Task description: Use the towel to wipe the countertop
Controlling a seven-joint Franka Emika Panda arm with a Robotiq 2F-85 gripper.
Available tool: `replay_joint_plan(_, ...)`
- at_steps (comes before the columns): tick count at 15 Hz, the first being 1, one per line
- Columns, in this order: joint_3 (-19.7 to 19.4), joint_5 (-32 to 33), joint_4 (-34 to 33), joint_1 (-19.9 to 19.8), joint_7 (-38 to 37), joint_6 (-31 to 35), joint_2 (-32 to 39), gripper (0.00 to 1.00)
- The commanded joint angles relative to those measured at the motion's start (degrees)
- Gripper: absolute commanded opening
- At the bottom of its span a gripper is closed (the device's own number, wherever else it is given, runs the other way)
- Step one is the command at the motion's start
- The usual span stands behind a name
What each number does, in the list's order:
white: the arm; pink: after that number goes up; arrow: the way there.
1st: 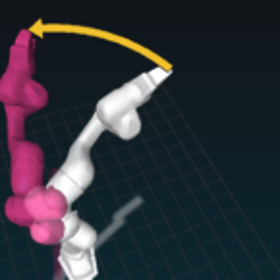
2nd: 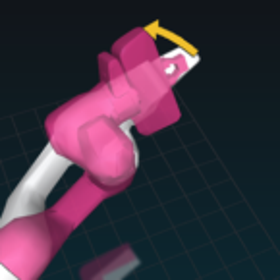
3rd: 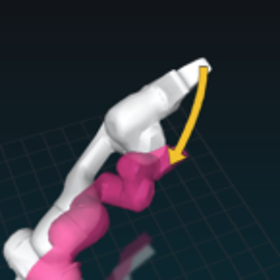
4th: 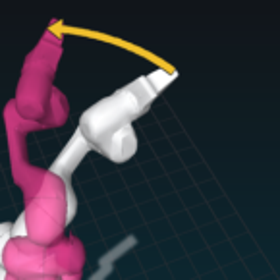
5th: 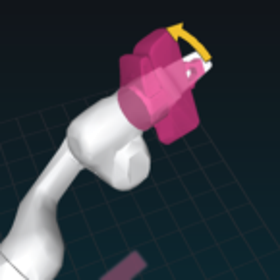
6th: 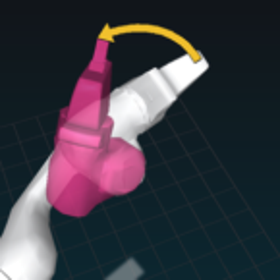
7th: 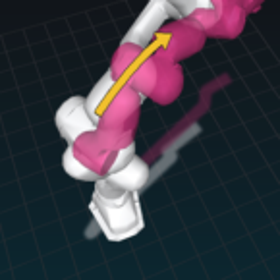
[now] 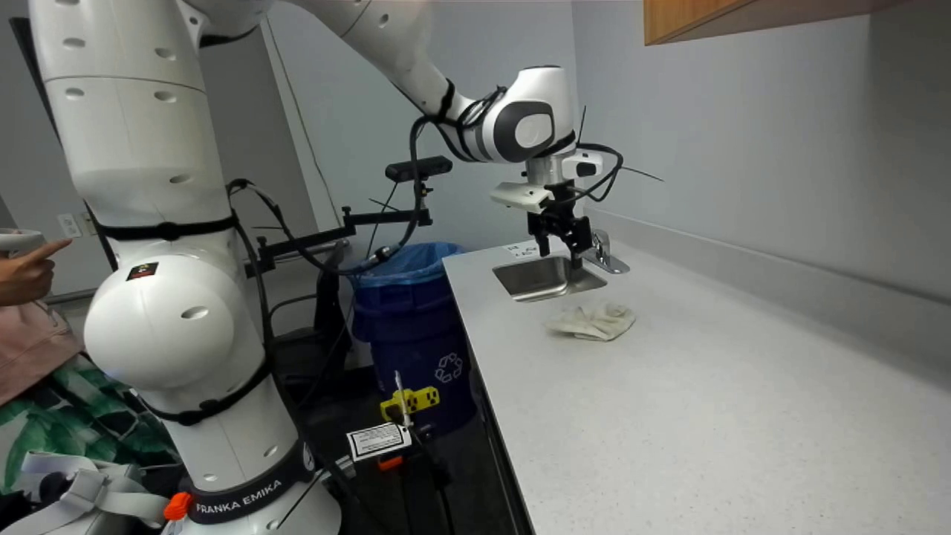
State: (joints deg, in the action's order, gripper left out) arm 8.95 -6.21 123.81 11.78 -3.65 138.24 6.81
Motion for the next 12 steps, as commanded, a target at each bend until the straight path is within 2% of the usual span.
replay_joint_plan(1,0.5,0.2,6.9,-0.9,2.5,-1.3,-8.8,1.0)
replay_joint_plan(9,0.4,4.5,13.9,-0.9,0.4,-5.4,-20.6,1.0)
replay_joint_plan(11,0.6,4.9,14.7,-1.1,-0.9,-5.8,-22.3,1.0)
replay_joint_plan(12,0.5,3.6,12.3,-0.7,0.6,-4.7,-18.4,1.0)
